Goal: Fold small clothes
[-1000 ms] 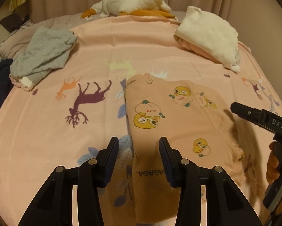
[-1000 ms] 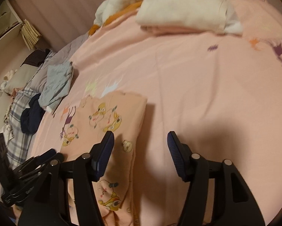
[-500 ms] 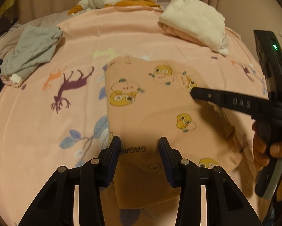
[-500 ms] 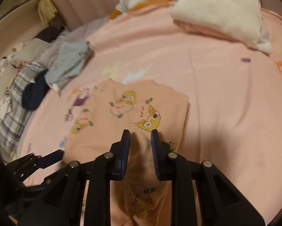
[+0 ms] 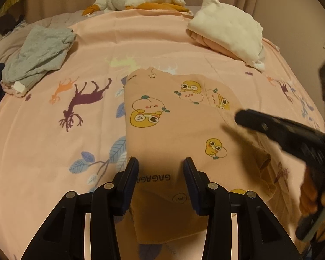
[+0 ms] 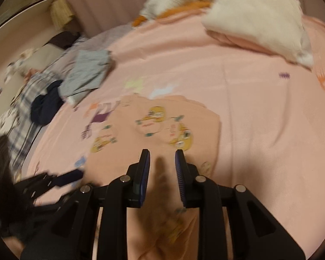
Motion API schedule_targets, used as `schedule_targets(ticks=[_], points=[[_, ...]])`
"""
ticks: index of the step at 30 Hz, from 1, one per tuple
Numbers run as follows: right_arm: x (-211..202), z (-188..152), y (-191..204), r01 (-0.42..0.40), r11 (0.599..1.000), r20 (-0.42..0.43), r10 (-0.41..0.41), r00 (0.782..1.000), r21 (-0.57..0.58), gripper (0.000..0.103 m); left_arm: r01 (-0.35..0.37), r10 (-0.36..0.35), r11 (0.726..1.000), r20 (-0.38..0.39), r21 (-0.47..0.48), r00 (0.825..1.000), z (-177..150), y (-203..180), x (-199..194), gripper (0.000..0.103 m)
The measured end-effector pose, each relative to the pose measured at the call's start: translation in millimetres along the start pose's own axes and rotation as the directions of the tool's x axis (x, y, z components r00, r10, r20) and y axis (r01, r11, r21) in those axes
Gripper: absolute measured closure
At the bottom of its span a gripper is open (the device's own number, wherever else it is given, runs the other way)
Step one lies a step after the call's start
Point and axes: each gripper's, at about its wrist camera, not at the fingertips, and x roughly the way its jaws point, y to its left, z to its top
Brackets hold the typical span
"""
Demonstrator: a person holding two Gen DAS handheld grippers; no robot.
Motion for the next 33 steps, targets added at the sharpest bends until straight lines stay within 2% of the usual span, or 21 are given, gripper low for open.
schedule_targets(ticks=[5,10,16,22,28,33], points=[[-4.0,-19.8,16.1,-0.040,0.994,-0.040,0.036,0.999,-0.097,0.078,-0.008,0.008,1.000,-0.006,0.004,1.000,-0.3,-0.9,2.8,0.060],[9.2,-38.6,18.8,0.007,0.988,-0.100,-0.022,0.995,-0.153,0.083,-0.019,0.019,1.000,-0.013,0.007,1.000,-3.0,1.1,5.1,0.060],[4.0,-38.6,13.0,0.002,0.991,-0.099,-0.015,0.995,-0.133,0.083,-0.014,0.014,1.000,-0.010,-0.001,1.000,-9.7,5.9,0.8,0.060],[-10.1,-42.4,9.5,-0.057,0.996,-0.079,0.051,0.996,-0.071,0.075,0.004,-0.004,1.000,-0.023,-0.012,1.000,-19.0,9.7,-3.6,0.060],[-3.6,-51.8,11.2,-0.009,0.994,-0.103,-0.002,0.995,-0.107,0.080,0.002,-0.002,1.000,-0.043,-0.007,0.999,-27.6,10.2,1.9,0.060],[-2.5,-54.3,-0.7,-0.025,0.997,-0.113,0.017,0.993,-0.069,0.086,0.009,-0.010,1.000,-0.046,-0.017,0.999,-29.1,12.8,2.0,0.060]])
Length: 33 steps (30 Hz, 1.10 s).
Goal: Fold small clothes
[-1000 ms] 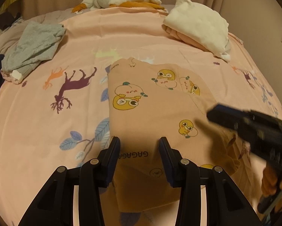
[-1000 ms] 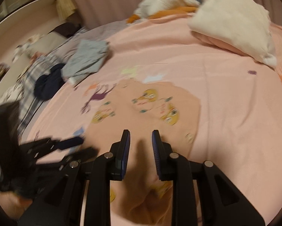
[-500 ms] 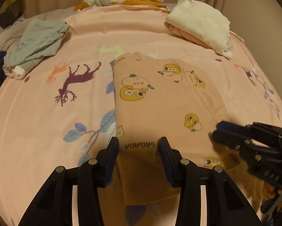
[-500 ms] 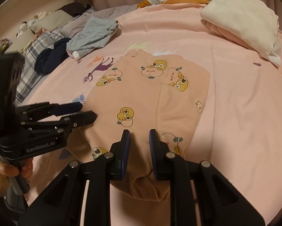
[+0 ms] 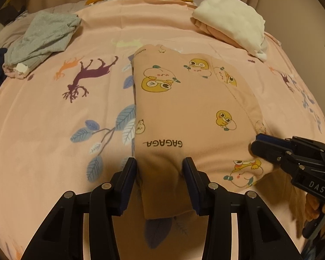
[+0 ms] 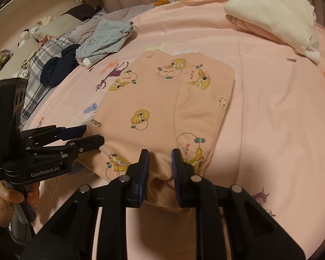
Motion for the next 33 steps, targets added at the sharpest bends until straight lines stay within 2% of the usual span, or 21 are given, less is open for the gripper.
schedule_targets(ticks=[8,12,20,26,29,33], points=[[-0.8,-0.8,-2.4,-0.019,1.000,-0.003,0.019,1.000,0.021,0.087,0.004,-0.004,1.000,-0.001,-0.001,1.000,-2.2,0.7,-0.6,0.060],[-4.0,-0.7,-4.8,-0.049,0.997,0.000,0.049,0.999,0.056,0.083,0.007,-0.007,1.000,-0.002,-0.002,1.000,-2.6,2.8,-1.6,0.058],[-3.5,-1.0,-3.5,-0.053,0.996,0.007,0.052,0.999,0.072,0.079,0.014,-0.014,1.000,-0.001,-0.004,1.000,-4.0,5.8,-1.6,0.057],[-0.5,-2.3,-0.8,-0.004,1.000,-0.002,0.004,1.000,0.028,0.089,0.019,-0.019,1.000,-0.003,-0.004,1.000,-5.1,6.4,-1.5,0.057],[-0.6,-1.5,-5.1,0.016,0.999,-0.001,-0.016,1.000,0.030,0.098,0.019,-0.019,1.000,-0.001,-0.006,1.000,-6.6,6.8,-2.5,0.057],[-0.4,-1.5,-13.7,-0.009,0.997,-0.004,0.010,1.000,0.071,0.100,0.012,-0.012,1.000,-0.008,-0.009,1.000,-7.7,9.8,-1.1,0.057]])
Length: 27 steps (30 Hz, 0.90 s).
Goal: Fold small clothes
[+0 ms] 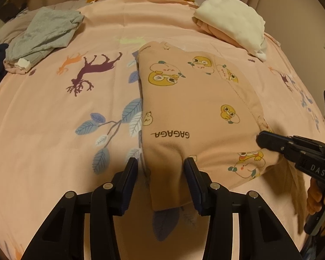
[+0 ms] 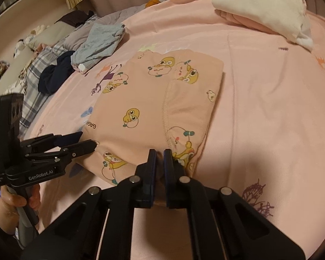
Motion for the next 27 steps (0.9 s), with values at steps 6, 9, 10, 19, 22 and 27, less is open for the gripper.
schedule_targets(ticks=[6,9,10,19,22,27], points=[[0.8,0.0,3.9,0.011,1.000,-0.008,-0.011,1.000,-0.005,0.099,-0.002,0.002,1.000,0.001,-0.006,1.000,-1.0,1.6,0.8,0.057],[-0.2,-0.4,0.4,-0.004,1.000,-0.005,0.004,1.000,0.014,0.099,-0.004,0.004,1.000,0.002,-0.006,1.000,-0.8,1.7,-0.4,0.057],[-0.8,-0.5,0.3,-0.006,1.000,-0.004,0.006,1.000,0.016,0.099,-0.005,0.005,1.000,0.002,-0.006,1.000,-0.8,1.6,-0.6,0.057],[-8.4,-3.7,2.7,0.002,1.000,-0.001,-0.002,1.000,0.025,0.093,-0.024,0.024,1.000,0.015,-0.018,1.000,-2.7,0.9,-11.0,0.057],[-14.5,-5.8,3.9,0.021,0.999,0.006,-0.021,1.000,0.029,0.084,-0.031,0.032,0.999,0.019,-0.026,0.999,-4.3,0.2,-17.4,0.057],[-29.2,-8.2,10.6,0.044,0.999,0.024,-0.045,0.999,0.021,0.065,-0.041,0.041,0.999,0.032,-0.024,0.999,-6.3,-4.8,-31.2,0.055]])
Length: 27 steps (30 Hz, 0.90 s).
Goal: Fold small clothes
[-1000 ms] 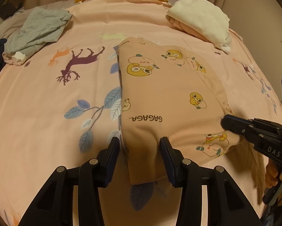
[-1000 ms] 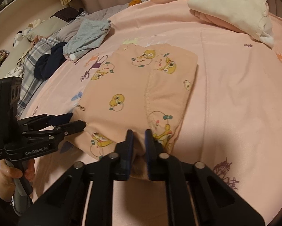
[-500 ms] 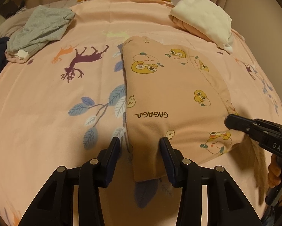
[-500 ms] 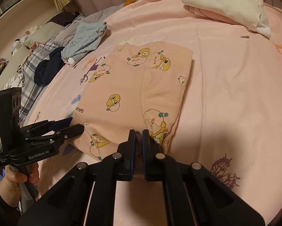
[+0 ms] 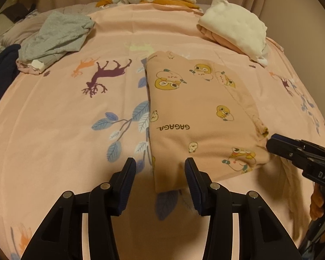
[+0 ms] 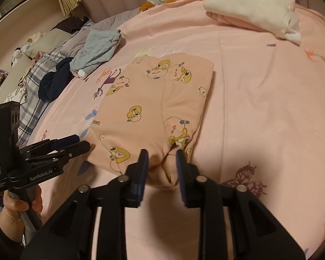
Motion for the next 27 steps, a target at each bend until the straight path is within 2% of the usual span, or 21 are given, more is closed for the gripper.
schedule_targets(ticks=[1,3,11,13,15,16,18,22,24,27], points=[[-3.5,-0.2,1.9,0.003,1.000,0.005,-0.003,1.000,-0.001,0.061,0.001,-0.001,1.000,0.004,-0.001,1.000,-0.5,-0.9,-3.6,0.052],[-12.4,-1.0,6.3,0.009,1.000,0.020,-0.009,1.000,-0.006,0.049,-0.004,0.004,1.000,0.019,-0.003,1.000,-1.8,-2.9,-11.2,0.036],[-43.3,-6.1,21.8,0.055,0.998,0.069,-0.052,0.996,-0.035,0.031,-0.014,0.013,1.000,0.065,0.014,0.998,-5.8,-13.6,-41.6,0.035],[-49.2,-7.6,26.0,0.059,0.997,0.080,-0.055,0.995,-0.040,0.028,-0.016,0.015,1.000,0.069,0.012,0.997,-6.5,-15.7,-46.5,0.032],[-56.1,-9.2,29.7,0.070,0.997,0.089,-0.066,0.994,-0.045,0.023,-0.017,0.016,1.000,0.077,0.008,0.997,-7.5,-17.6,-52.0,0.019],[-58.7,-9.7,30.9,0.074,0.996,0.094,-0.069,0.993,-0.047,0.021,-0.019,0.018,1.000,0.083,0.005,0.996,-7.8,-18.5,-55.1,0.017],[-65.4,-11.1,33.2,0.078,0.996,0.109,-0.073,0.991,-0.048,0.014,-0.017,0.017,1.000,0.092,0.000,0.996,-8.3,-20.1,-61.5,0.017],[-74.7,-13.3,36.5,0.091,0.995,0.123,-0.085,0.989,-0.045,0.011,-0.013,0.013,1.000,0.104,-0.003,0.995,-9.6,-24.2,-71.7,0.016],[-78.9,-14.8,39.8,0.101,0.994,0.128,-0.094,0.987,-0.048,0.000,-0.024,0.024,1.000,0.106,-0.001,0.994,-10.1,-26.5,-75.3,0.011],[-84.4,-16.0,44.5,0.112,0.992,0.140,-0.103,0.985,-0.054,0.000,-0.057,0.057,0.998,0.112,0.000,0.992,-11.0,-29.9,-80.9,0.008]])
